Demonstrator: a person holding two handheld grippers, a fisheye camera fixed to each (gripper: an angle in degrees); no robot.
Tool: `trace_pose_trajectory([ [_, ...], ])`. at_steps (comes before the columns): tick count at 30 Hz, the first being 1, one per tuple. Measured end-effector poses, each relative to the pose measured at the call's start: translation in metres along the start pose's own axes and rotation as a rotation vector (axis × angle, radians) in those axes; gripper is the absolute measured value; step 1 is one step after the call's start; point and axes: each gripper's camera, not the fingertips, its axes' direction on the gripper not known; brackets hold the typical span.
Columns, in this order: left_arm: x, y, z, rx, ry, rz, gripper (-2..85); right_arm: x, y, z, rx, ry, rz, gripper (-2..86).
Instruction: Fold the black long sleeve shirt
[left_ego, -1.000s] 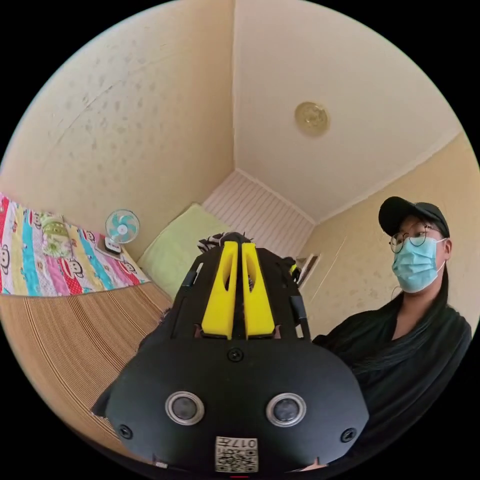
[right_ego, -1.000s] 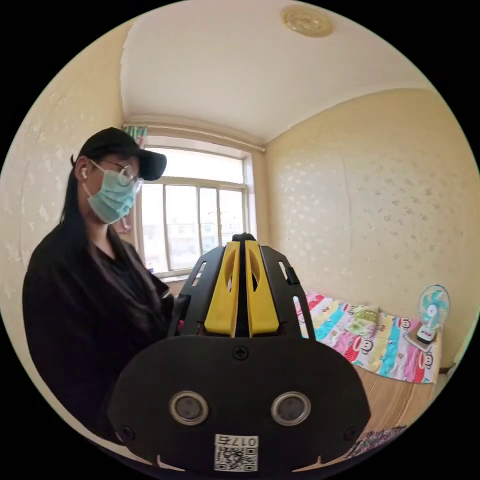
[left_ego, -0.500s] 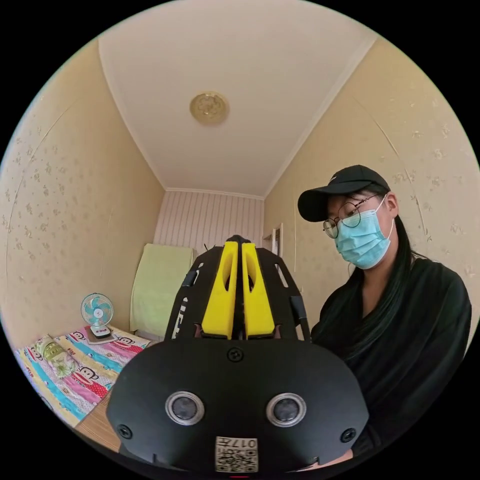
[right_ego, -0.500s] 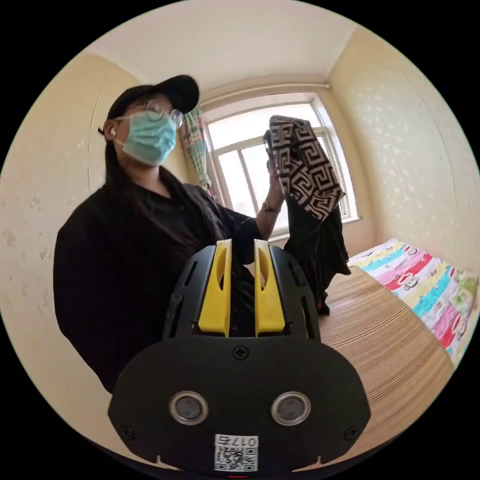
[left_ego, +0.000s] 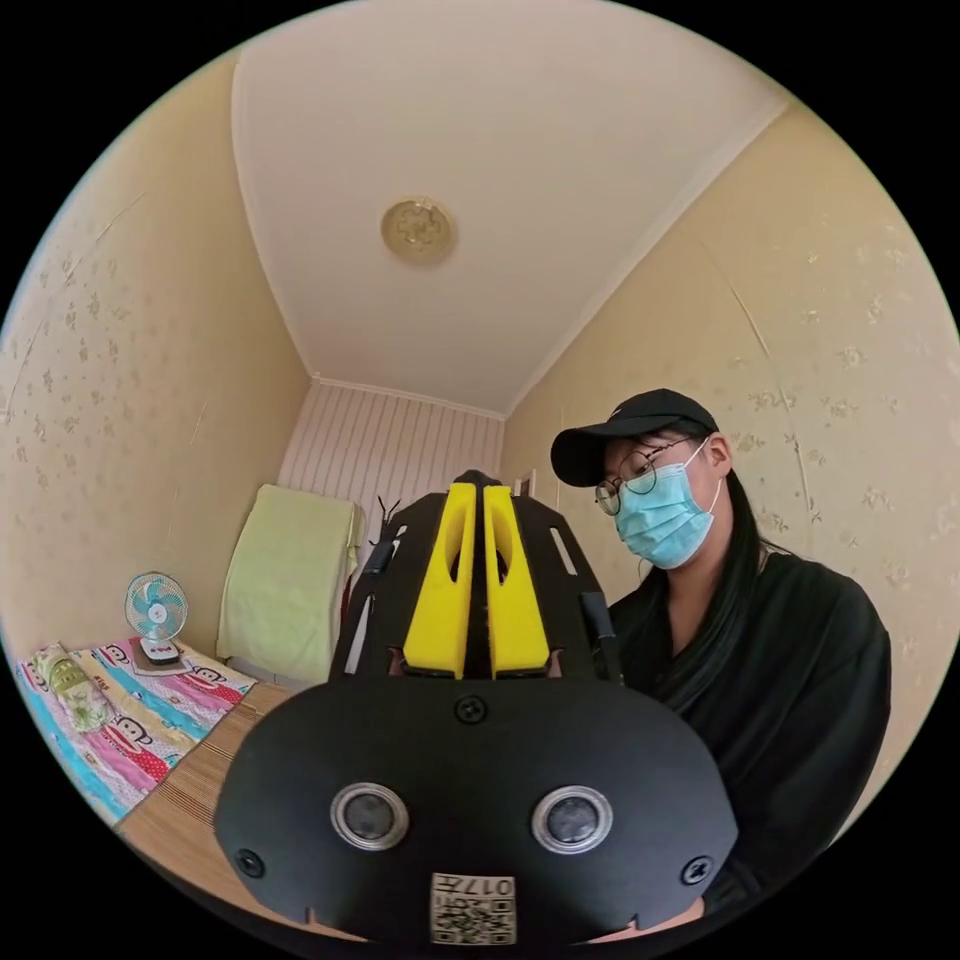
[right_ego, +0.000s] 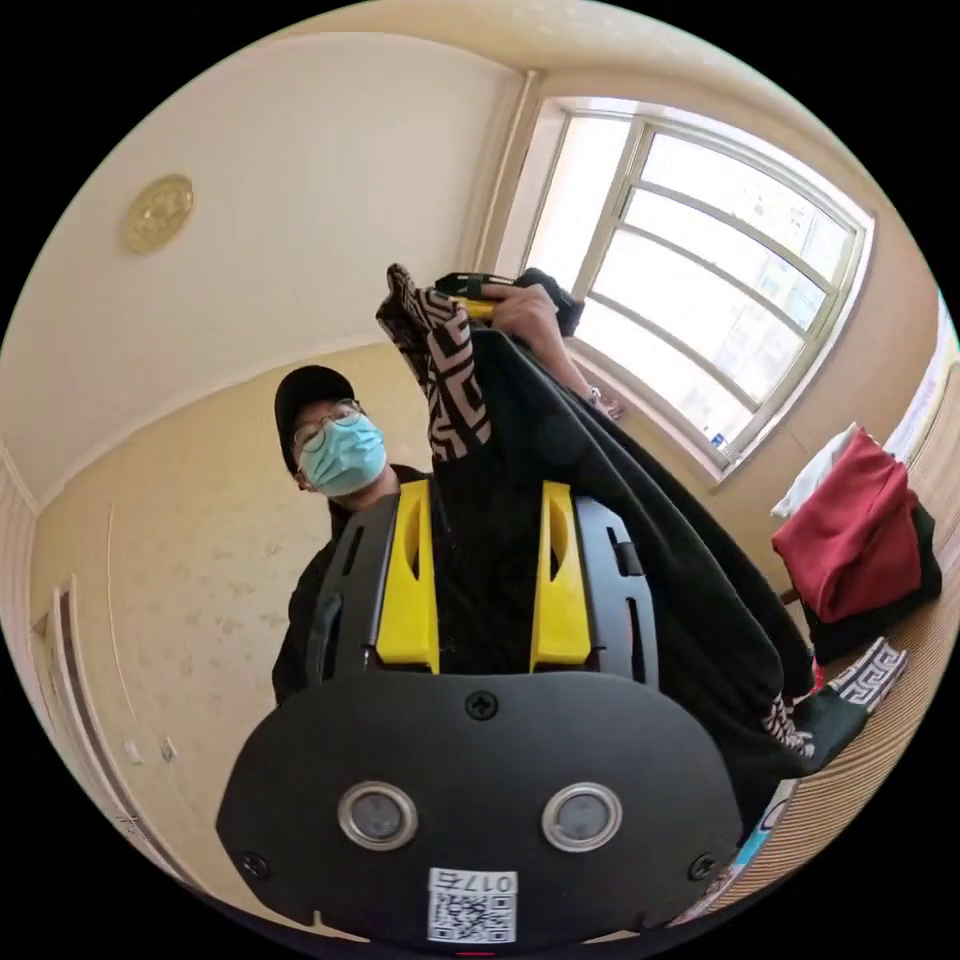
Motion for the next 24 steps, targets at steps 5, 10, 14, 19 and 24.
trace_pose_trajectory([
  [5,0.005,0.003,-0.028,-0.03,-0.116,-0.051,-1.0,-0.075,0.002,-0.041,0.148,0.251,-0.174,1.9],
  [10,0.003,0.008,-0.035,-0.056,-0.159,-0.082,-1.0,-0.169,-0.001,-0.058,0.261,0.688,-0.273,2.3],
  [14,-0.009,0.013,-0.018,-0.053,-0.033,-0.088,-1.0,-0.126,-0.028,-0.026,0.092,0.847,-0.116,10.1],
  [19,-0.026,0.015,-0.003,-0.035,0.093,-0.127,-1.0,-0.04,-0.03,-0.009,0.07,0.69,-0.041,13.1],
  [24,-0.033,0.016,-0.011,-0.038,0.045,-0.174,-1.0,0.0,-0.033,0.007,0.061,0.553,0.014,10.8],
])
